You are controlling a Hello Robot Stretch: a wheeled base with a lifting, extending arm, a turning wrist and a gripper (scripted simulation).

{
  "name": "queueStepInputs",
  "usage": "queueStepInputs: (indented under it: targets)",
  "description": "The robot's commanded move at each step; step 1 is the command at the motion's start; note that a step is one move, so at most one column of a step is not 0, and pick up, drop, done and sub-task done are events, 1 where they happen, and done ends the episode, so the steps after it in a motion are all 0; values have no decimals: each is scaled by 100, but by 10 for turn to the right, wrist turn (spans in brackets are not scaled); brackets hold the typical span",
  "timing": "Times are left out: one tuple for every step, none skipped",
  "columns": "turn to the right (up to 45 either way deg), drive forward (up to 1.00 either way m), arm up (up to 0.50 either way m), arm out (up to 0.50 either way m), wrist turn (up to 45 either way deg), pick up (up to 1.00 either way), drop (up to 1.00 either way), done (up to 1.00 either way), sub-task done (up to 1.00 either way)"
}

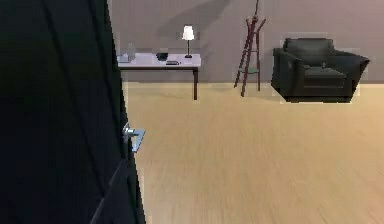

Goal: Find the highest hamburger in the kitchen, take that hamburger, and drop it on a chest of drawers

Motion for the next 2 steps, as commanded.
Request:
queueStepInputs:
  targets:
    - [0, 30, 0, 0, 0, 0, 0, 0, 0]
    - [450, 0, 0, 0, 0, 0, 0, 0, 0]
